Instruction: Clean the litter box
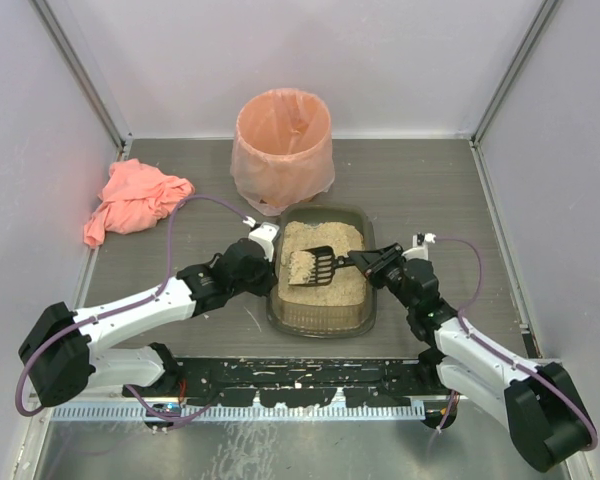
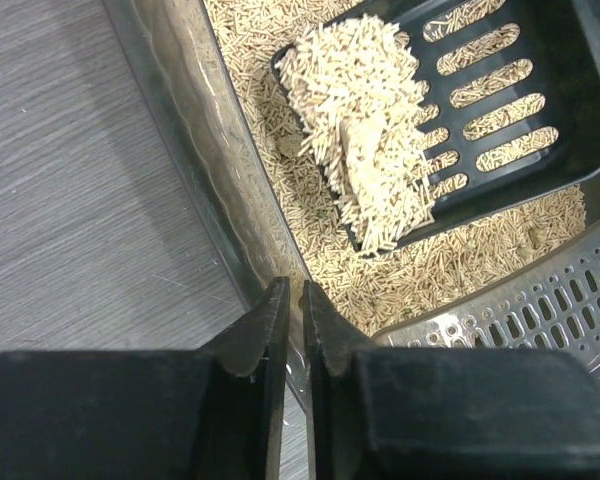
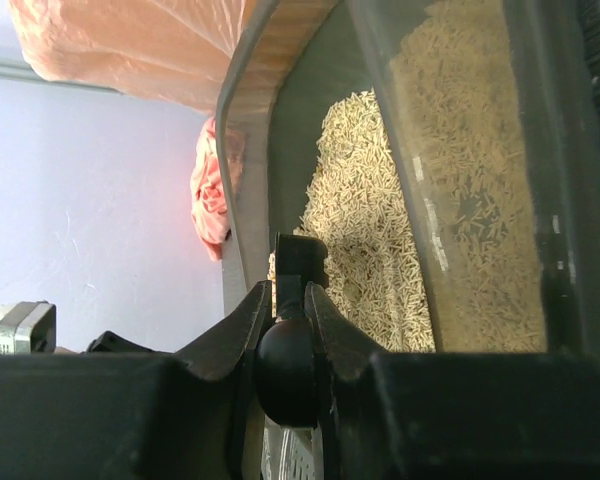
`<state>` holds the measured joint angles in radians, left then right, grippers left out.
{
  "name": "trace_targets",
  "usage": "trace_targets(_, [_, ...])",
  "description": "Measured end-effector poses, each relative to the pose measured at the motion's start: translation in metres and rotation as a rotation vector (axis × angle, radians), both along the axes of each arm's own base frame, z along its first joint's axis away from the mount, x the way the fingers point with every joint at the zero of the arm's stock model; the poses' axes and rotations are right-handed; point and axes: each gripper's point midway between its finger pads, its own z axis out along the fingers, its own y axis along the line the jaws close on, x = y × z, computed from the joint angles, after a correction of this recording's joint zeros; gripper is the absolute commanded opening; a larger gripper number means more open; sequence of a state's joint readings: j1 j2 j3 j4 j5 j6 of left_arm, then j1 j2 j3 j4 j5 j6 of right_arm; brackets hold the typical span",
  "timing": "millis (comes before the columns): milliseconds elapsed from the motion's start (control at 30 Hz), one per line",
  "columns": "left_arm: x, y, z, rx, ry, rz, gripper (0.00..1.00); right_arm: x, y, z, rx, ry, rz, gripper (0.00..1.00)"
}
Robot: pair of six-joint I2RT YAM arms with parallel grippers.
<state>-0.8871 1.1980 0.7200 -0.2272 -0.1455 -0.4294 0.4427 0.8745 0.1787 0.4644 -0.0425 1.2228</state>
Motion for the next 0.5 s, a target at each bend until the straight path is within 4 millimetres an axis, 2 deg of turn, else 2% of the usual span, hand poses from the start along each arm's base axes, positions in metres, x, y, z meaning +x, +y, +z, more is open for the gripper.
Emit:
trace_targets(67, [-0.001,0.0,0.0,0.002,0.001,-0.001,0.27,0.0,-0.005,0.0,0.008,-0.001,-0.014,0.01])
trace_targets(167, [-0.002,0.001,-0.001,0.008,0.006,-0.002,0.37,0.001,-0.011,-0.002,0.016,0.005,-0.029,0.01])
trace_targets(367, [-0.005,0.005,-0.002,0.019,0.016,-0.001,0.41,0.004,-0.022,-0.005,0.058,0.015,-0.053,0.01])
trace_targets(500, [-0.002,0.004,0.014,-0.002,-0.008,0.005,0.43,0.007,-0.027,-0.003,0.108,0.008,-0.062,0.0])
